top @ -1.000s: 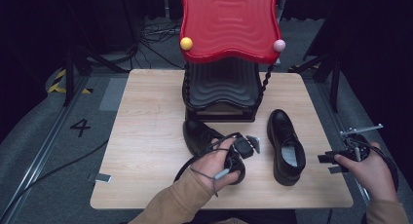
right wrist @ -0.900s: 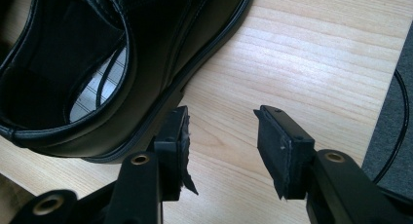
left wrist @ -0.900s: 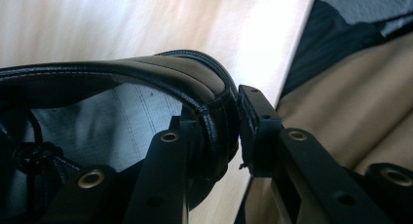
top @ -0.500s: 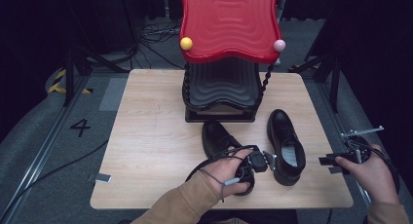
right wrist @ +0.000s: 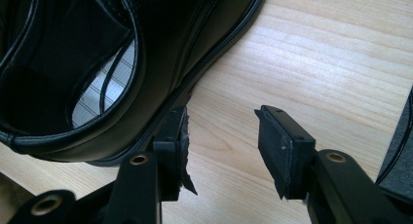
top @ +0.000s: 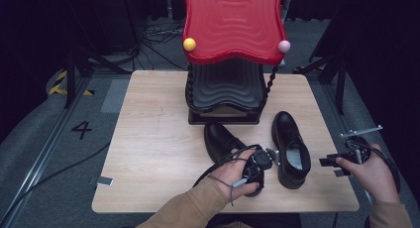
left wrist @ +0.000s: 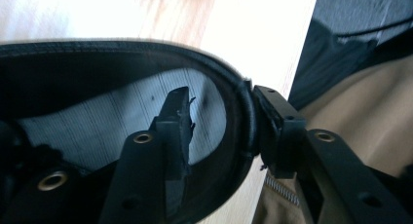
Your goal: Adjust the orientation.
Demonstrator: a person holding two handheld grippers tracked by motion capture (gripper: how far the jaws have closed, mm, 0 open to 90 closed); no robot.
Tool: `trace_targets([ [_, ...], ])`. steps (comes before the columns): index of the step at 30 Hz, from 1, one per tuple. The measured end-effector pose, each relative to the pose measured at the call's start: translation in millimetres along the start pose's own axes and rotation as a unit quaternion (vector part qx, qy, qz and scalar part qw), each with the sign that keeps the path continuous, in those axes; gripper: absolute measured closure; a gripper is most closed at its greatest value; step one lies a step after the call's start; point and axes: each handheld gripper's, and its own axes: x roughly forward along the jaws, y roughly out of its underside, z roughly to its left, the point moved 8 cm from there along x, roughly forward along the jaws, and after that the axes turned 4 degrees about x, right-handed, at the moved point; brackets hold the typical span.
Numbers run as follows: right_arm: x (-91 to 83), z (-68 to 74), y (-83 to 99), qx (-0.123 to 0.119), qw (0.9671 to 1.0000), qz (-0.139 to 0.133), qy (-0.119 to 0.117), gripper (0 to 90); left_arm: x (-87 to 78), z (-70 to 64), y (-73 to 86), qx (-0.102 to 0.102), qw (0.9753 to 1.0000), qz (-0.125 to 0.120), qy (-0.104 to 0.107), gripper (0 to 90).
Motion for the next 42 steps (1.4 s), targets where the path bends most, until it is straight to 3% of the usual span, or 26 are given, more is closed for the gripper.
trace_targets([
  [5, -2.1, 2.2, -1.1, -0.001, 1.0, -0.006, -0.004, 58.5, -19.6, 2.5, 3.2, -0.014, 0.9993, -0.034, -0.001, 50.4],
  [9, -2.8, 13.6, -4.3, 0.037, 0.9979, -0.022, -0.049, 61.2, -33.3, 5.0, 7.5, -0.021, 0.9986, -0.049, -0.005, 50.7],
  [15, -5.1, 23.5, -11.8, 0.023, 0.997, -0.045, -0.059, 56.4, -52.6, 16.4, 19.4, -0.048, 0.9968, -0.063, -0.013, 49.9],
  [20, -6.6, 29.2, -15.9, 0.0, 0.9977, -0.052, -0.044, 55.3, -64.9, 27.7, 30.1, -0.07, 0.9948, -0.069, -0.028, 49.3],
  [24, -8.6, 41.4, -21.4, -0.016, 0.997, -0.058, -0.048, 55.6, -75.3, 37.5, 42.0, -0.093, 0.992, -0.078, -0.034, 47.9],
  [29, -8.4, 56.7, -27.2, -0.01, 0.9968, -0.053, -0.06, 56.3, -82.4, 46.1, 56.8, -0.116, 0.9892, -0.081, -0.039, 46.4],
  [30, -6.6, 65.9, -29.7, -0.012, 0.9963, -0.048, -0.07, 56.5, -85.3, 48.4, 60.9, -0.121, 0.9886, -0.082, -0.04, 46.5],
  [34, -0.3, 75.9, -33.5, -0.021, 0.9963, -0.038, -0.075, 56.2, -93.5, 54.8, 73.7, -0.143, 0.9845, -0.088, -0.048, 46.1],
  [40, 8.7, 84.9, -35.6, -0.017, 0.9964, -0.017, -0.081, 55.4, -99.3, 66.2, 93.8, -0.179, 0.9778, -0.093, -0.057, 45.1],
  [42, 11.4, 86.8, -35.6, -0.016, 0.9965, -0.01, -0.082, 55.3, -100.9, 70.5, 99.8, -0.184, 0.9766, -0.09, -0.064, 44.7],
])
